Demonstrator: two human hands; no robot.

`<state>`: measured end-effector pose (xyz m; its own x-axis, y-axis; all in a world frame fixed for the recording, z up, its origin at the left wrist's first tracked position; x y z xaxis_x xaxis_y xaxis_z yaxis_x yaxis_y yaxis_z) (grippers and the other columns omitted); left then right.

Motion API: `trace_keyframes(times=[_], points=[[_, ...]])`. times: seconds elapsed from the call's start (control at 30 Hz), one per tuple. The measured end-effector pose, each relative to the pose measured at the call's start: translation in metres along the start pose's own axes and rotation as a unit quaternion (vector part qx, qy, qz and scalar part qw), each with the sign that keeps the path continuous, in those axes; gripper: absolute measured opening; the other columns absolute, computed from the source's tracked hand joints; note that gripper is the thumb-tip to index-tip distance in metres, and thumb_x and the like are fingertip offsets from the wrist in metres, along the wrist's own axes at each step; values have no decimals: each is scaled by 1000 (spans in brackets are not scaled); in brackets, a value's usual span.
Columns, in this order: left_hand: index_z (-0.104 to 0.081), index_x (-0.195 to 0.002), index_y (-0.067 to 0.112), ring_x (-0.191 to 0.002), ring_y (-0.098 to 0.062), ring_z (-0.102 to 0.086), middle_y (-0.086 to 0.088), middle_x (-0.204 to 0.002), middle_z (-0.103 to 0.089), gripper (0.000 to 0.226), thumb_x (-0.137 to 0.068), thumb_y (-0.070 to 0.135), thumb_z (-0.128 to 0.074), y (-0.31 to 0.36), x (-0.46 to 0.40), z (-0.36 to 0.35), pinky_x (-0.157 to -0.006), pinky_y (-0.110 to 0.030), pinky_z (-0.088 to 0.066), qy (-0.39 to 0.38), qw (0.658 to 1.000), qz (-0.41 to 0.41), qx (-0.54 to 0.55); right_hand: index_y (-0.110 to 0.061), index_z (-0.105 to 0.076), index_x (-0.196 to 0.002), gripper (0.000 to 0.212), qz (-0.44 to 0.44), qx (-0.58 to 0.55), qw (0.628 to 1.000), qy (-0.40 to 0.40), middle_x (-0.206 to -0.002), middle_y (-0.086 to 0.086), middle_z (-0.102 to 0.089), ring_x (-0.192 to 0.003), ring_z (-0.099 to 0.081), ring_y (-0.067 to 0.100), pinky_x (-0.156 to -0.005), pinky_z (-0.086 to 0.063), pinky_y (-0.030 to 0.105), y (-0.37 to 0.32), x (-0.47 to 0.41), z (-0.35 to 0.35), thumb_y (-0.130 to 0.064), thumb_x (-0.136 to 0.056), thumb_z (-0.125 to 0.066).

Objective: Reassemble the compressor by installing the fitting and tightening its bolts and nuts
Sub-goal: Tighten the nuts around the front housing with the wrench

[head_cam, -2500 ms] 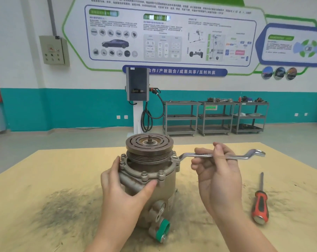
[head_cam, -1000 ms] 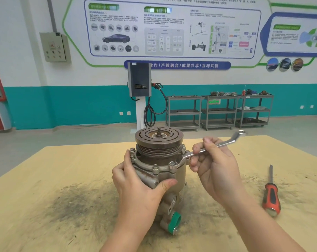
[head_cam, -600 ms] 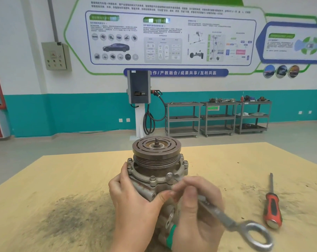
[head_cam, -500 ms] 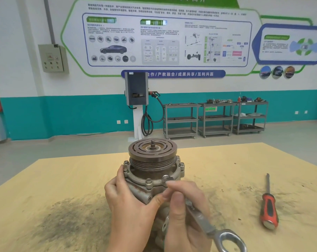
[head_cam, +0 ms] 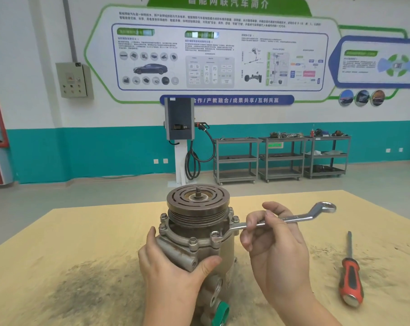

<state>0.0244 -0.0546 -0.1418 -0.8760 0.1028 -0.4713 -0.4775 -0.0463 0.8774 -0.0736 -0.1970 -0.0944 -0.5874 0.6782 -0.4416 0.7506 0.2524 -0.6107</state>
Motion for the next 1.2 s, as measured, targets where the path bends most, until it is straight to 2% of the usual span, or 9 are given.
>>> trace_keyframes(times=[0.13,0.27,0.43,0.5,0.7,0.83,1.03,1.1,1.2], points=[[-23,-150,12,-135,-21,-28,7,-123,-26,145,-25,71,-67,1,2,1,-110,-40,-28,6,1000,-4,-10,-10,-44,-94,14,-90,-28,996,1,-59,8,-52,-42,-44,19,-41,-37,24,10,-11,6,-2,-96,-33],[-26,-147,9,-133,-19,-27,3,-125,-28,136,-30,65,-66,3,3,1,-109,-38,-27,0,999,-7,-33,-11,-42,-92,14,-106,-47,993,12,-57,5,-51,-41,-42,18,-39,-36,23,17,-13,8,-2,-96,-32],[-26,-144,13,-116,-1,-23,10,-120,-24,131,-33,70,-65,2,3,4,-99,-26,-26,2,1000,-12,-27,-10,-41,-93,13,-157,-21,986,-43,-57,5,-48,-39,-40,16,-39,-34,23,12,-27,0,-2,-96,-32],[-26,-144,13,-116,1,-22,10,-120,-24,131,-33,72,-64,3,4,4,-99,-24,-24,2,1000,-13,-25,-11,-41,-93,13,-167,-26,985,-48,-57,4,-47,-38,-38,15,-38,-32,22,13,-27,0,-3,-96,-31],[-26,-144,12,-124,-7,-22,11,-119,-22,132,-34,76,-60,4,4,4,-107,-34,-25,17,997,-11,-72,-11,-43,-88,19,-51,-20,998,14,-56,2,-48,-37,-39,14,-39,-31,21,15,-13,-1,-1,-98,-31],[-28,-143,10,-126,-11,-23,8,-120,-24,130,-34,74,-60,4,4,5,-108,-37,-26,24,997,-9,-69,-16,-51,-87,26,67,20,996,46,-58,3,-53,-40,-44,17,-42,-38,22,7,10,-4,0,-100,-34],[-27,-145,10,-128,-10,-22,1,-129,-30,126,-41,66,-70,4,4,4,-109,-36,-25,21,998,-8,-61,-35,-64,-96,21,270,143,951,48,-71,2,-62,-56,-57,17,-56,-49,24,5,53,-22,-20,-94,-49],[-28,-145,10,-129,-11,-22,-4,-134,-32,120,-48,56,-82,2,3,4,-109,-37,-26,25,997,-1,-68,-36,-65,-101,19,303,173,936,51,-73,-1,-62,-62,-59,17,-63,-50,24,10,61,-28,-26,-93,-51],[-28,-145,10,-130,-12,-23,-5,-136,-32,117,-52,47,-88,0,3,2,-108,-38,-27,30,997,3,-75,-37,-67,-104,16,301,201,931,45,-74,-3,-63,-67,-62,17,-68,-52,26,8,61,-29,-36,-93,-56]])
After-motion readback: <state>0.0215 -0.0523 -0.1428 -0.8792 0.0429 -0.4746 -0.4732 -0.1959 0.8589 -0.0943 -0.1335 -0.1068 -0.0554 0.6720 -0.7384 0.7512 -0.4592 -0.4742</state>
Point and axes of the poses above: each hand's wrist, its own x-axis away from the middle knuckle, its own z-axis out of the back of the hand, y = z × x, the point moved 5 cm from there along -x, towards the middle knuckle
